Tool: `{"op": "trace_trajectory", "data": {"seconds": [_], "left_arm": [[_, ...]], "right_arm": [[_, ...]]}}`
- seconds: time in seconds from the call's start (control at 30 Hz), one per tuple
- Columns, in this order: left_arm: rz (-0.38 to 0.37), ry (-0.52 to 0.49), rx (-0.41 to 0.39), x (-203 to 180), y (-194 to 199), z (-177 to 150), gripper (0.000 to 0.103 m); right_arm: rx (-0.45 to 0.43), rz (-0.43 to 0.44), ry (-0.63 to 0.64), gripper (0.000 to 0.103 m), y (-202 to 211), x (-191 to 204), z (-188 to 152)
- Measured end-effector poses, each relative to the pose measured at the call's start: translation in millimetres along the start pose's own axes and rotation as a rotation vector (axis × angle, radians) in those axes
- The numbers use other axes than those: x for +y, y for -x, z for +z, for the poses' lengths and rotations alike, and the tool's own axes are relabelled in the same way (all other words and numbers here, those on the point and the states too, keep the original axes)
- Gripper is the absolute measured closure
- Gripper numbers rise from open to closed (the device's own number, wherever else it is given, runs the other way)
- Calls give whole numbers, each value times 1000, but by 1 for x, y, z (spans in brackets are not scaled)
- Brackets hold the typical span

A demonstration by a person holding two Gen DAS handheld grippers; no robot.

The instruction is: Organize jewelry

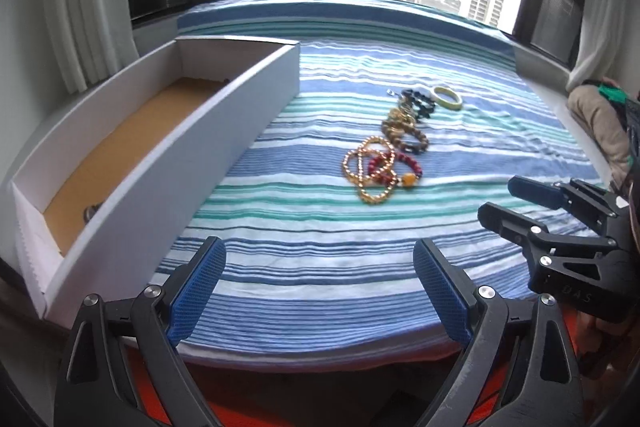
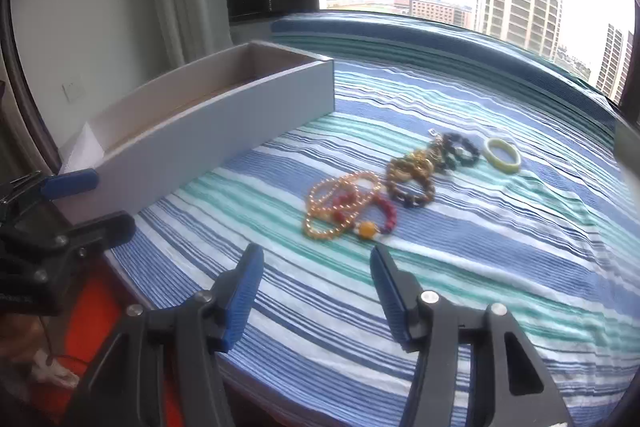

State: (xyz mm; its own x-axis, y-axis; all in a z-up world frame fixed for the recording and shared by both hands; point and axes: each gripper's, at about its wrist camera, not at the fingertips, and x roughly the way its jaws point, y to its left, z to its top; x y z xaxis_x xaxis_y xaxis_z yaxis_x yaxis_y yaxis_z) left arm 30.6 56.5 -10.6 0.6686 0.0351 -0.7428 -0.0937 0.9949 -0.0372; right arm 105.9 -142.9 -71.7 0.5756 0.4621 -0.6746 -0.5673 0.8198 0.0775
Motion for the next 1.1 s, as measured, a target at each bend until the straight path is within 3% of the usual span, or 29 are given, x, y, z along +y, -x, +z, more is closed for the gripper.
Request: {"op": "trace_trajectory", "data": {"seconds": [0.17,0.37,0.6,1.1], "left_arm": [[-18,-17,-6,-22,6,-11,8],[26,14,-23,-17,6,-18,7],[49,12,-49,-16,7,-16,7],[71,-29,-20,-22,-1,-21,7]], "right_arm": [[-19,-56,-33,46,22,-13,-28],[-22,-90,-57,46,29,-19,-46],[-7,-71,-70,46,22,-16,-52],[-20,-65,-73,46,24,-10,-50]]}}
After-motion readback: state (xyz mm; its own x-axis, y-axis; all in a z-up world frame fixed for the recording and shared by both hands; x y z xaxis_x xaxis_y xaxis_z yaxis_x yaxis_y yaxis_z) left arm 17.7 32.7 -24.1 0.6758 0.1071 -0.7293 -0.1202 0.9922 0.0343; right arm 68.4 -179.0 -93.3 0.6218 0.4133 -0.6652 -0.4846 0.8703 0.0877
